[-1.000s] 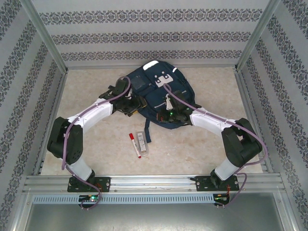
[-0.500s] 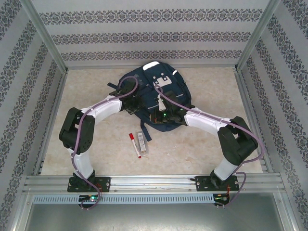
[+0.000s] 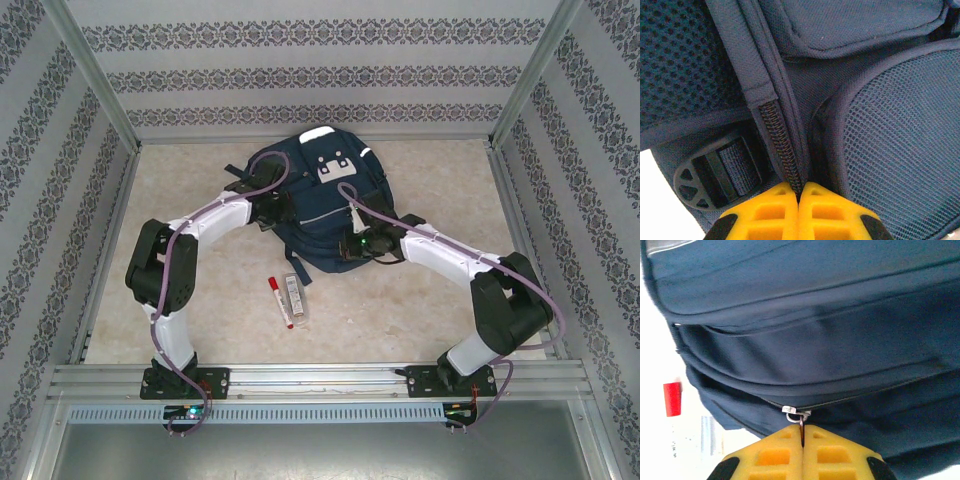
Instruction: Pack books, pencil case, and school supplies into a backpack
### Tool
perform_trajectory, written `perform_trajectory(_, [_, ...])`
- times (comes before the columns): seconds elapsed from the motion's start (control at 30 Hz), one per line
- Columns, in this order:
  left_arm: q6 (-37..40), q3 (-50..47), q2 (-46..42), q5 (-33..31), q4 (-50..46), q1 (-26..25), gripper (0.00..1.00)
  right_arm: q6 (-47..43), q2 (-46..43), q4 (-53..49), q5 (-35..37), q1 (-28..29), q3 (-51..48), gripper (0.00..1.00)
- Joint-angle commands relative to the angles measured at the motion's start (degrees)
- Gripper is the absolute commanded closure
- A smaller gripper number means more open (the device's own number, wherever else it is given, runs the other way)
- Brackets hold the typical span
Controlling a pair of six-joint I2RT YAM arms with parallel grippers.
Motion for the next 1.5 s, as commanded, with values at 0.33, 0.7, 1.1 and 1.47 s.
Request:
perform_trajectory(0.33, [19.06,16.09,11.57,7.18,2.16,9.73,1.00,-2.56,-1.07,-7.94,-4.18,-2.97,1.54,1.00])
perform_trajectory(0.7, [9.83,13.46,5.45,9.87,-1.83,11.76,0.54,3.69,2.80,-4.61,-5.16,5.59,7.56,1.00])
perform_trajectory(1.1, [-5.67,-6.69,-9.81,9.03,0.55,-0.80,0.48,2.45,4.96,-4.77,-6.95,7.25,6.36,1.00])
perform_trajectory(1.47, [-8.26,-9.87,-5.81,7.50,0.91,-2.25,0.45,4.33,7.57,-6.98,-8.47,7.63,6.67,0.82])
